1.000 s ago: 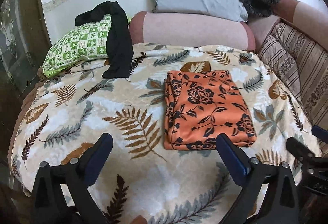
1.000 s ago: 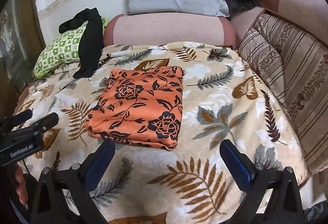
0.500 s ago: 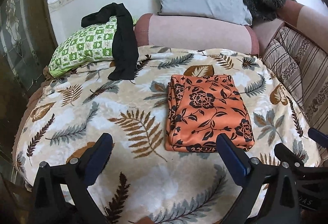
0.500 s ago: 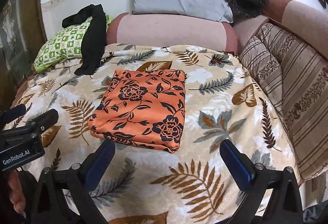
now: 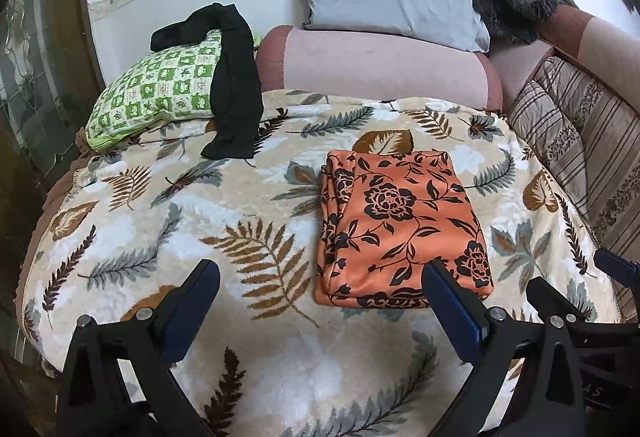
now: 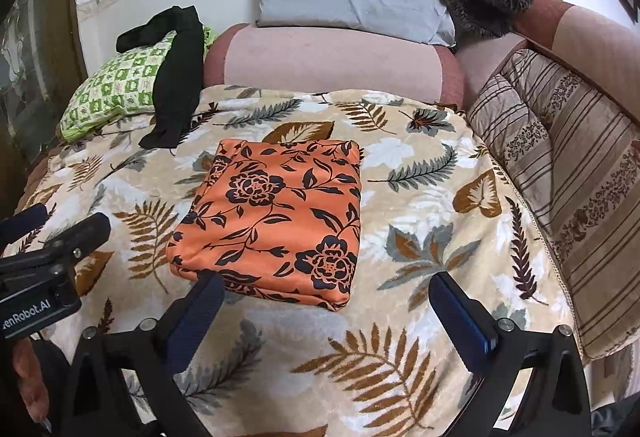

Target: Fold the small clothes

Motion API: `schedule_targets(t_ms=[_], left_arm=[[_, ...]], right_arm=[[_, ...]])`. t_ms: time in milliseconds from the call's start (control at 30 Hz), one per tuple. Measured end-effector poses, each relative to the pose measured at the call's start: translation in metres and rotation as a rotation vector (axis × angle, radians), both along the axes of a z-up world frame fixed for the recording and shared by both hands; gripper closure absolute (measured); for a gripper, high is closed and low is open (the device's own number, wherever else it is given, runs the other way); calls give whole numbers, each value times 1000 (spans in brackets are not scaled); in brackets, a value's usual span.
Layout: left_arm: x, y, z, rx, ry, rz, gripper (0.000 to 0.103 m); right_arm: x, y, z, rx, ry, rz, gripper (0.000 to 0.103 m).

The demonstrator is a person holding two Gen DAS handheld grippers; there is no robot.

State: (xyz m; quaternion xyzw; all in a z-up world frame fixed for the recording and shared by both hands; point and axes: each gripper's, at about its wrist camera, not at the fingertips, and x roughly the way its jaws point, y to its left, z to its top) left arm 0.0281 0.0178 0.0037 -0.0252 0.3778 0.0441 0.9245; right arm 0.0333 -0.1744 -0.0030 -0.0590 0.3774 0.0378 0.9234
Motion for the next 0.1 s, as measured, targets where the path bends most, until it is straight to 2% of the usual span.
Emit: schedule_targets(t_ms=[100], left_arm=[[3, -1, -1, 2, 0, -4, 2]], right_arm=[[3, 2, -1, 0, 3, 1, 0]])
